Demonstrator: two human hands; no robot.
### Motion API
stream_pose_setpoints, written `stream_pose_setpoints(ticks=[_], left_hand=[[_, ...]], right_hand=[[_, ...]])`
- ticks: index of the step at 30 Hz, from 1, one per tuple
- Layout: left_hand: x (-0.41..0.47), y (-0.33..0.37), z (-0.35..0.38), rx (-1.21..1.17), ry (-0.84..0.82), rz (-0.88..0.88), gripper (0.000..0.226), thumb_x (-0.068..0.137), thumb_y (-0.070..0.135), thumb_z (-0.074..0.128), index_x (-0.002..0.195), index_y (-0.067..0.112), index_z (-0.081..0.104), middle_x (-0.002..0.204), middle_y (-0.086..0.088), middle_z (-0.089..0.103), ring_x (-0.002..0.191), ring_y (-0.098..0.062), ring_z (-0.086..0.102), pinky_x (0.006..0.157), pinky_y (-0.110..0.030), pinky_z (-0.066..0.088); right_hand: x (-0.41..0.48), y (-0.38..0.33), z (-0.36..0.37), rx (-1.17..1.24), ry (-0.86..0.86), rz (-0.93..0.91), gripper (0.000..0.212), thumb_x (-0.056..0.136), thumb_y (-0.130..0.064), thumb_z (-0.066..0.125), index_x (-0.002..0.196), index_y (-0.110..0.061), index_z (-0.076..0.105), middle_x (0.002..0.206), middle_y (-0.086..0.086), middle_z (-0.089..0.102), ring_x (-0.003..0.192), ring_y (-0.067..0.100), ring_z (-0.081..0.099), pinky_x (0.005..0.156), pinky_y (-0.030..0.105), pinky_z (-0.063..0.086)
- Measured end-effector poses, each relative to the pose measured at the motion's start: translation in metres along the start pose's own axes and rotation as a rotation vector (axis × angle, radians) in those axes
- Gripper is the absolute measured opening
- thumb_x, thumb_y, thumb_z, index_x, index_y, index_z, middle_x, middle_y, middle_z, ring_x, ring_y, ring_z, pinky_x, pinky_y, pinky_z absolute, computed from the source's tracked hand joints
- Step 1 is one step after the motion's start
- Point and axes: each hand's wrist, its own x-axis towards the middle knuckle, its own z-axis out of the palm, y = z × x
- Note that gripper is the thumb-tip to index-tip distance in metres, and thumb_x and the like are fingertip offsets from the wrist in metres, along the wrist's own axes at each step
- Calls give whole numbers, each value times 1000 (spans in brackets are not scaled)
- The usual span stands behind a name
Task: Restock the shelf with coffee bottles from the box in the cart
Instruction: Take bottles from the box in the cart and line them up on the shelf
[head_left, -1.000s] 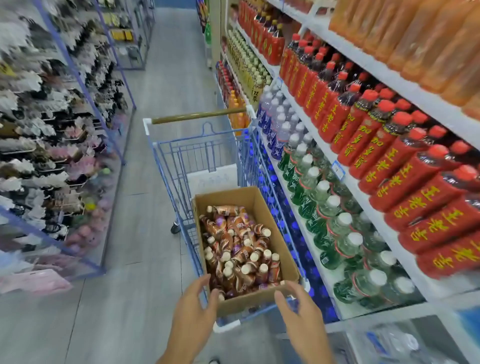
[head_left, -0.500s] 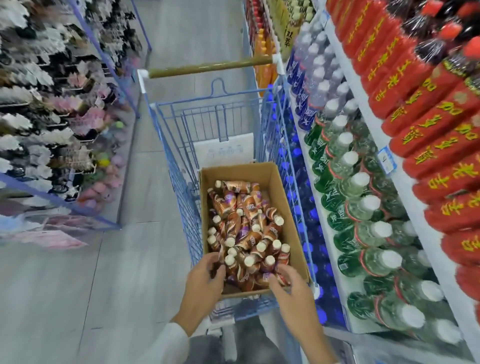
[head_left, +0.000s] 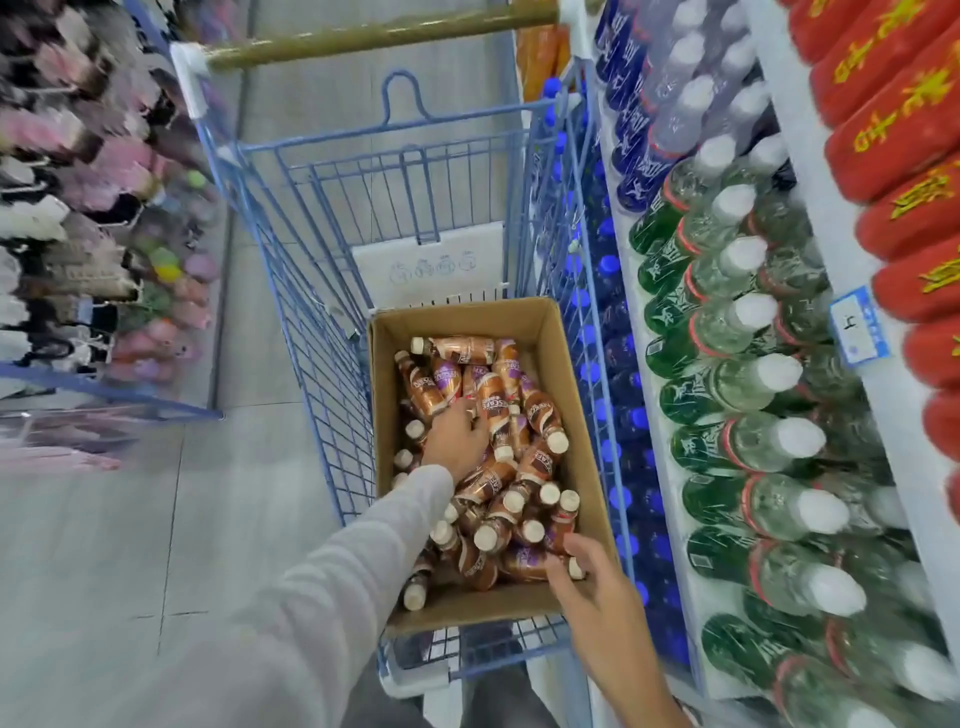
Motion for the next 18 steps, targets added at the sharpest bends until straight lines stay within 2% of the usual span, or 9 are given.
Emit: stream_pose_setpoints(ticks=[3,6,8,10,12,15,16,18], left_hand=[[49,-9,8,183,-107,106,47,97,11,54,144,14,48,133,-11,61,122,-28,59,100,-37,49],[89,-21,19,410,-193,266,60,94,3,58,150,18,43,151,-11,46,141,-30,41,116,-41,36],[112,-30,27,573,-268,399,65,92,3,61,152,21,43,161,-8,34,150,-27,27,121,-39,24],[130,-39,36,712,-334,482,68,90,5,64,151,27,43,166,-4,24,154,-25,16,123,-44,21],[144,-45,44,834,-376,561,74,87,8,68,152,31,41,168,-2,18,156,-23,6,124,-49,18],[161,-53,53,921,-385,640,81,82,9,74,152,33,39,168,-2,18,156,-23,3,124,-53,20],[164,-55,53,926,-383,665,81,81,10,75,151,34,40,167,-2,20,156,-24,4,123,-53,22],[165,-55,51,900,-372,699,77,82,14,74,150,33,43,166,-3,23,155,-25,7,123,-51,22]], right_hand=[[9,3,5,-4,15,55,42,92,-58,60,130,-40,56,128,-25,57,123,3,52,107,33,43],[19,10,14,20,41,101,39,89,-64,60,123,-48,55,127,-29,56,123,2,52,106,32,45],[24,13,20,14,47,131,35,90,-59,61,123,-50,53,129,-29,54,124,4,50,106,32,44],[26,18,26,31,44,160,33,91,-52,64,123,-50,54,131,-28,54,125,3,49,108,30,42],[25,23,32,31,32,173,33,92,-46,66,122,-50,55,132,-29,54,126,0,49,106,23,39],[24,28,41,5,12,184,34,91,-40,70,120,-47,55,128,-22,59,121,2,52,88,2,36],[22,30,44,6,13,195,34,90,-38,71,120,-43,56,126,-20,61,119,2,53,82,-2,35],[19,34,48,-16,6,194,35,90,-39,71,121,-41,57,125,-20,61,119,2,54,84,-2,33]])
